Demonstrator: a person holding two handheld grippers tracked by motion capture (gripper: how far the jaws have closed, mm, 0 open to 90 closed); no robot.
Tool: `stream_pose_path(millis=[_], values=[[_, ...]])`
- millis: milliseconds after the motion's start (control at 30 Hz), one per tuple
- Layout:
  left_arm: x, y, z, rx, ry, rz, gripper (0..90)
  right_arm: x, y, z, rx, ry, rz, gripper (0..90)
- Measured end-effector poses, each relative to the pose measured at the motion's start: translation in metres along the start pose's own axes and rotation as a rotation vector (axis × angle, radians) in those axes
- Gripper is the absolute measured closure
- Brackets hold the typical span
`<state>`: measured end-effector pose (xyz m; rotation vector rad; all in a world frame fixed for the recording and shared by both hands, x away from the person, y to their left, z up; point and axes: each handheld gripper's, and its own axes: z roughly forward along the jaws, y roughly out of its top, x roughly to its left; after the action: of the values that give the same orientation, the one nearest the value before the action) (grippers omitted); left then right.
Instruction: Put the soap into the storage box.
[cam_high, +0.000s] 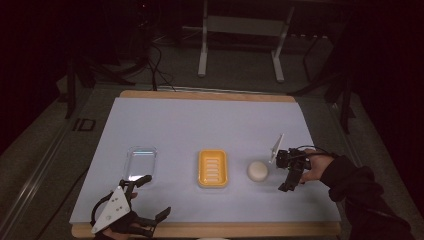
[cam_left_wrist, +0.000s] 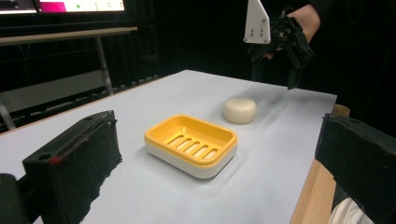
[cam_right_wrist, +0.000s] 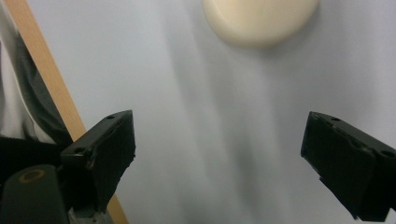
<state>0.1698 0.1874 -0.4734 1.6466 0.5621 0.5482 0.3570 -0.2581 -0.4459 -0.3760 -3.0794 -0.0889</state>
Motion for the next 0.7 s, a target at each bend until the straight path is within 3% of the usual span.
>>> stream_pose_path(millis=[367, 700], values=[[0.0, 0.0, 0.0, -0.001, -0.003, -0.001, 0.1, -0.007, 0.013, 0.011, -0.044, -0.031, -0.053, 10.0], [0.0, 0.0, 0.0, -0.001, -0.004, -0.003, 0.1, -0.015, 0.026, 0.025, -0.086, -0.047, -0.056, 10.0]])
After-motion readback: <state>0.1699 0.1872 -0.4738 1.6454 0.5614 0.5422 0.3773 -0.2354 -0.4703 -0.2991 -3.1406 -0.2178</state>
